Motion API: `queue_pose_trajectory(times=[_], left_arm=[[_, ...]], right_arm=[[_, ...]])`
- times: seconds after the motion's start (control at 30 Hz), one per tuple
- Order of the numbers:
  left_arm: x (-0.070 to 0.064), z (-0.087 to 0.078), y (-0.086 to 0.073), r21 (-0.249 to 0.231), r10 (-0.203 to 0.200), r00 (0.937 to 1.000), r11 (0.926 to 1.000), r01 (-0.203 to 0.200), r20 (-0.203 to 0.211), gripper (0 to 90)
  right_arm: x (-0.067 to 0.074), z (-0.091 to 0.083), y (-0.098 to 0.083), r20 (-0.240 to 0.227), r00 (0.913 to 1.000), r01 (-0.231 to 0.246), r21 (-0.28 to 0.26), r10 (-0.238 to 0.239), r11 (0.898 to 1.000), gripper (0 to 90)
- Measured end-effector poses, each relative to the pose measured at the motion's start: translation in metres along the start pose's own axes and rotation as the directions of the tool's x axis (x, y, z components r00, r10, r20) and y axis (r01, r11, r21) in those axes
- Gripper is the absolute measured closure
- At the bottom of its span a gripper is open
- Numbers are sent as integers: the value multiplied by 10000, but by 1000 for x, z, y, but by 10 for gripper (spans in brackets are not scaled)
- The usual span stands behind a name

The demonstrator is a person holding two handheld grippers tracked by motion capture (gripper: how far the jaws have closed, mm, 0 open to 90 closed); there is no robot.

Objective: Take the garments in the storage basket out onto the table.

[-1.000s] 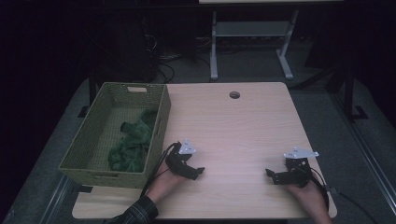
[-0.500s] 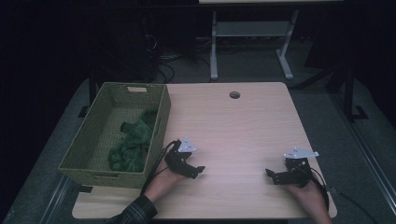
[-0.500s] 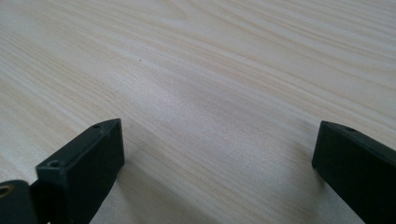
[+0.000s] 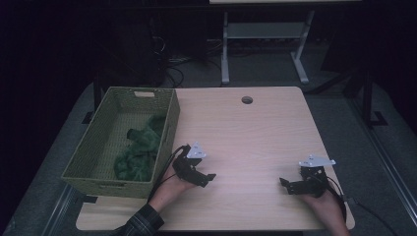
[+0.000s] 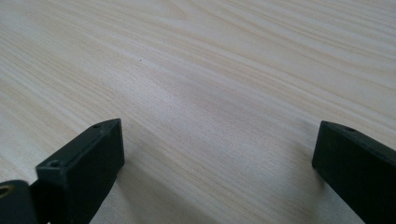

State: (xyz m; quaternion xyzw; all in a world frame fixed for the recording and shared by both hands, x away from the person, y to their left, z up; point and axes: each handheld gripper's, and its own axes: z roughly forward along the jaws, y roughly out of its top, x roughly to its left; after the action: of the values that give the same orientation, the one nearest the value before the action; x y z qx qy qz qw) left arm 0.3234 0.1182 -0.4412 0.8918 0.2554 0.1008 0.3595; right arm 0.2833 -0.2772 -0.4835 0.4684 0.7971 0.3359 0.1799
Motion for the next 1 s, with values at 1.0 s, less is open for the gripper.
queue_pose_trajectory(times=[1.0], left_arm=[[2, -26, 25, -206, -93, 9967, 9997, 110, 801, 136]], right_arm=[[0, 0, 0, 1, 10000, -5, 1, 5, 10000, 21]])
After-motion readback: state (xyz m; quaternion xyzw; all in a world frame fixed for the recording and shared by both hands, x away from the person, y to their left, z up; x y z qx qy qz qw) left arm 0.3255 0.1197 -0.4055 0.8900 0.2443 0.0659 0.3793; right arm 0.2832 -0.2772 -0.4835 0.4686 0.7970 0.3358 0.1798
